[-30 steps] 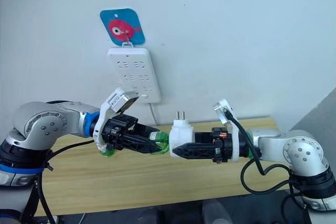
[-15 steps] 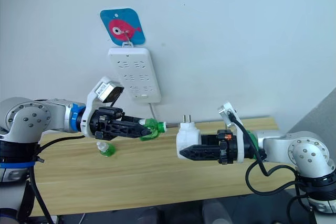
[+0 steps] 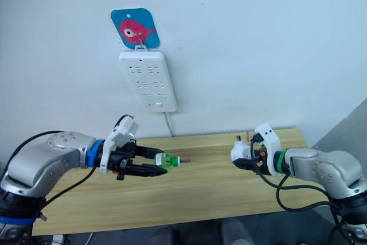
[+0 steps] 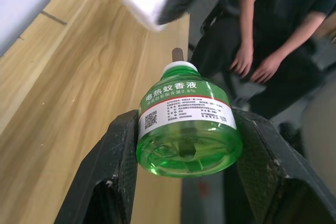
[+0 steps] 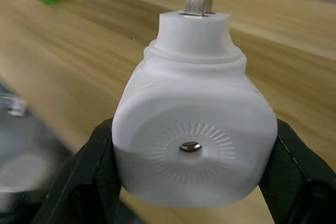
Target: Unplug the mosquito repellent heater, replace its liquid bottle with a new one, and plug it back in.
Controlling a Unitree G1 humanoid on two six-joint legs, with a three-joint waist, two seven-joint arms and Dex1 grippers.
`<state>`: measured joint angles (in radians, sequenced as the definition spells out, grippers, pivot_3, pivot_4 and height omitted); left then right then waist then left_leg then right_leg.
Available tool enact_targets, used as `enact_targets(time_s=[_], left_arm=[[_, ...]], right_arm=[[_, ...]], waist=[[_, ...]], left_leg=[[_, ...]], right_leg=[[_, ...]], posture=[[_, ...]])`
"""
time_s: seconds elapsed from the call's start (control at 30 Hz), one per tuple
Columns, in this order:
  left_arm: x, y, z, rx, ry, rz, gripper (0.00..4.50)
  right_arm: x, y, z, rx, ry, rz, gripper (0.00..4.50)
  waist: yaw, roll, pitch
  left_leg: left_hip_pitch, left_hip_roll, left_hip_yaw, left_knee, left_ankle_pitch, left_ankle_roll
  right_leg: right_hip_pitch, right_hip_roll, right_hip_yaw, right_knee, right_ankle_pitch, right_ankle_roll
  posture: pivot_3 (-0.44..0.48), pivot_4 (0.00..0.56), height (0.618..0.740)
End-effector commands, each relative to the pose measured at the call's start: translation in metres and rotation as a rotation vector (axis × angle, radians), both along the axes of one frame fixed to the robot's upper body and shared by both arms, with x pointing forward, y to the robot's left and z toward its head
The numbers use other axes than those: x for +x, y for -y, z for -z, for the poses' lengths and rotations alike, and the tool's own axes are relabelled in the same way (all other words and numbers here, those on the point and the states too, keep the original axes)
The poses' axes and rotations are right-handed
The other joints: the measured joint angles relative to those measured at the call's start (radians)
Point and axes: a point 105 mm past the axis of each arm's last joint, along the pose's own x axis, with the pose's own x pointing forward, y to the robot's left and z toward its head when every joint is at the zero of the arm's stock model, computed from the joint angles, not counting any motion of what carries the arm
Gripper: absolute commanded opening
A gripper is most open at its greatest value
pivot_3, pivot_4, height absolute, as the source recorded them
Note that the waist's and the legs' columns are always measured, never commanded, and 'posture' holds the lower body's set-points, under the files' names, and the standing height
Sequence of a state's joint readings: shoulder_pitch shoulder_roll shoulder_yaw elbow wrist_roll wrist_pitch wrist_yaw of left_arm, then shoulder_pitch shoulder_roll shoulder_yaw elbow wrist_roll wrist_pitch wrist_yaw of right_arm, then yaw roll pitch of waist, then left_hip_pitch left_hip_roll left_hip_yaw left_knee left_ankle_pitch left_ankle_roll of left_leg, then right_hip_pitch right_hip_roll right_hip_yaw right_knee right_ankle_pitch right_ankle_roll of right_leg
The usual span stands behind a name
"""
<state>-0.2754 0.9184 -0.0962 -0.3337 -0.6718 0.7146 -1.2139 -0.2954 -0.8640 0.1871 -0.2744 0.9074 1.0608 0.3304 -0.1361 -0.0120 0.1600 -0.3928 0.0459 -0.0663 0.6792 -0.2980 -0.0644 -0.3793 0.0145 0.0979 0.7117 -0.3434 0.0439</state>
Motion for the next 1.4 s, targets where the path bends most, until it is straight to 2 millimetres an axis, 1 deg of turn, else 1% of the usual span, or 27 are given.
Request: enact_targets(time_s=[0.03,0.13,0.2,0.27,0.4,0.53,0.6,0.63,0.67,0.7,0.77,0.83,0.9,0.97,1.0,1.07,1.13,1.2,1.27,1.3,1.4], left_arm=[[-0.01,0.008,0.003,0.028,0.127,0.059,2.25],[-0.015,0.013,0.014,0.032,0.195,0.06,2.25],[-0.016,0.018,0.019,0.021,0.231,0.054,2.25],[-0.014,0.021,0.021,0.009,0.268,0.042,2.25],[-0.006,0.027,0.02,-0.026,0.345,-0.009,2.25],[-0.004,0.028,0.026,-0.029,0.362,-0.032,2.25],[-0.003,0.028,0.029,-0.027,0.369,-0.04,2.25],[-0.002,0.028,0.029,-0.032,0.374,-0.048,2.25],[-0.002,0.029,0.029,-0.037,0.378,-0.055,2.25],[0.0,0.029,0.029,-0.044,0.382,-0.063,2.25],[0.002,0.03,0.03,-0.049,0.395,-0.077,2.25],[0.005,0.03,0.031,-0.058,0.404,-0.094,2.25],[0.009,0.029,0.03,-0.084,0.411,-0.134,2.25],[0.014,0.028,0.029,-0.118,0.419,-0.184,2.25],[0.016,0.028,0.028,-0.143,0.418,-0.208,2.25],[0.017,0.028,0.025,-0.182,0.424,-0.241,2.25],[0.02,0.031,0.02,-0.247,0.432,-0.297,2.25],[0.022,0.033,0.015,-0.297,0.459,-0.338,2.25],[0.022,0.039,0.009,-0.339,0.497,-0.347,2.25],[0.021,0.042,0.006,-0.358,0.513,-0.347,2.25],[0.019,0.049,-0.001,-0.407,0.536,-0.344,2.25]], right_arm=[[0.019,0.023,0.006,-0.18,0.103,0.018,3.03],[0.031,0.039,0.02,-0.352,0.138,-0.046,3.03],[0.036,0.049,0.029,-0.438,0.096,-0.063,3.03],[0.039,0.055,0.034,-0.462,0.062,-0.093,3.03],[0.039,0.063,0.039,-0.455,-0.006,-0.115,3.03],[0.038,0.069,0.044,-0.46,-0.047,-0.11,3.03],[0.039,0.071,0.046,-0.449,-0.064,-0.087,3.75],[0.04,0.071,0.046,-0.44,-0.066,-0.079,3.97],[0.041,0.071,0.045,-0.432,-0.064,-0.069,4.36],[0.041,0.071,0.043,-0.424,-0.061,-0.062,4.5],[0.042,0.071,0.037,-0.395,-0.055,-0.037,4.5],[0.042,0.074,0.027,-0.378,-0.028,-0.017,4.5],[0.04,0.078,0.01,-0.354,0.014,0.007,4.5],[0.034,0.081,-0.01,-0.324,0.073,0.018,4.5],[0.028,0.077,-0.021,-0.274,0.095,0.012,4.5],[0.018,0.068,-0.037,-0.187,0.133,-0.007,4.5],[0.002,0.048,-0.056,-0.055,0.193,-0.068,4.5],[-0.014,0.026,-0.07,0.072,0.265,-0.131,4.5],[-0.026,0.003,-0.079,0.204,0.338,-0.159,4.5],[-0.032,-0.006,-0.081,0.257,0.346,-0.17,4.5],[-0.042,-0.033,-0.083,0.414,0.303,-0.185,4.5]], waist=[[0.0,0.0,0.001],[0.0,0.002,0.008],[-0.002,0.003,0.011],[0.0,0.002,0.016],[0.008,0.002,0.029],[0.017,0.002,0.033],[0.017,0.002,0.033],[0.017,0.003,0.035],[0.018,0.003,0.036],[0.02,0.003,0.036],[0.021,0.004,0.037],[0.023,0.004,0.037],[0.024,0.006,0.038],[0.027,0.007,0.039],[0.028,0.007,0.039],[0.03,0.007,0.039],[0.029,0.007,0.039],[0.027,0.006,0.039],[0.023,0.006,0.038],[0.02,0.006,0.038],[0.013,0.006,0.038]], left_leg=[[0.0,0.0,0.001,0.0,0.0,0.0],[0.001,0.0,0.002,0.0,0.0,0.0],[0.001,0.0,0.003,0.0,0.0,0.0],[0.002,0.0,0.003,0.0,0.0,0.0],[0.001,0.0,0.002,0.0,0.0,0.0],[0.001,0.0,0.002,0.0,0.0,0.0],[0.001,0.0,0.002,0.0,0.0,0.0],[0.001,0.0,0.002,0.0,0.0,0.0],[0.001,0.0,0.002,0.0,0.0,0.0],[0.001,0.0,0.001,0.0,0.0,0.0],[0.001,-0.001,0.002,0.001,0.0,0.0],[0.001,-0.001,0.002,0.001,0.0,0.0],[0.001,-0.001,0.001,0.0,0.0,0.0],[0.001,-0.001,0.001,0.0,0.0,0.0],[0.0,-0.001,0.0,0.0,0.0,0.0],[-0.001,-0.001,0.0,0.0,0.0,0.0],[0.0,0.0,0.0,0.0,0.0,0.0],[0.001,0.0,0.0,0.0,0.0,0.0],[0.003,0.0,-0.001,0.0,0.0,0.0],[0.004,0.0,-0.001,0.0,0.0,0.0],[0.005,-0.001,0.001,0.0,0.0,0.0]], right_leg=[[0.0,0.0,0.0,0.0,0.0,0.0],[0.0,0.0,0.001,0.0,0.0,0.0],[0.0,0.0,0.002,0.0,0.0,0.0],[0.0,0.0,0.002,0.001,0.0,0.0],[0.0,-0.001,0.001,0.001,0.0,0.0],[0.0,-0.001,0.0,0.001,0.0,0.0],[0.0,-0.002,0.0,0.001,0.0,0.0],[0.0,-0.002,0.0,0.001,0.0,0.0],[0.0,-0.002,0.0,0.002,0.0,0.0],[0.0,-0.002,0.0,0.002,0.0,0.0],[0.001,-0.002,0.001,0.002,0.0,0.0],[0.001,-0.002,0.0,0.002,0.0,0.0],[0.001,-0.002,0.0,0.001,0.0,0.0],[0.001,-0.002,0.0,0.001,0.0,0.0],[0.001,-0.002,-0.001,0.001,0.0,0.0],[0.001,-0.002,-0.002,0.0,0.0,0.0],[0.001,-0.002,-0.002,0.001,0.0,0.0],[0.002,-0.002,-0.002,0.001,0.0,0.0],[0.005,-0.001,-0.002,0.001,0.0,0.0],[0.005,-0.001,-0.002,0.001,0.0,0.0],[0.006,-0.001,0.0,0.001,0.001,0.001]], posture=[[-0.116,0.148,0.74],[-0.113,0.163,0.74],[-0.107,0.17,0.74],[-0.104,0.175,0.74],[-0.094,0.189,0.74],[-0.091,0.194,0.74],[-0.091,0.195,0.74],[-0.095,0.195,0.74],[-0.095,0.195,0.74],[-0.095,0.195,0.74],[-0.103,0.197,0.74],[-0.111,0.197,0.74],[-0.115,0.196,0.74],[-0.122,0.192,0.74],[-0.127,0.189,0.74],[-0.135,0.185,0.74],[-0.158,0.176,0.74],[-0.175,0.168,0.74],[-0.186,0.16,0.74],[-0.188,0.157,0.74],[-0.198,0.146,0.74]])
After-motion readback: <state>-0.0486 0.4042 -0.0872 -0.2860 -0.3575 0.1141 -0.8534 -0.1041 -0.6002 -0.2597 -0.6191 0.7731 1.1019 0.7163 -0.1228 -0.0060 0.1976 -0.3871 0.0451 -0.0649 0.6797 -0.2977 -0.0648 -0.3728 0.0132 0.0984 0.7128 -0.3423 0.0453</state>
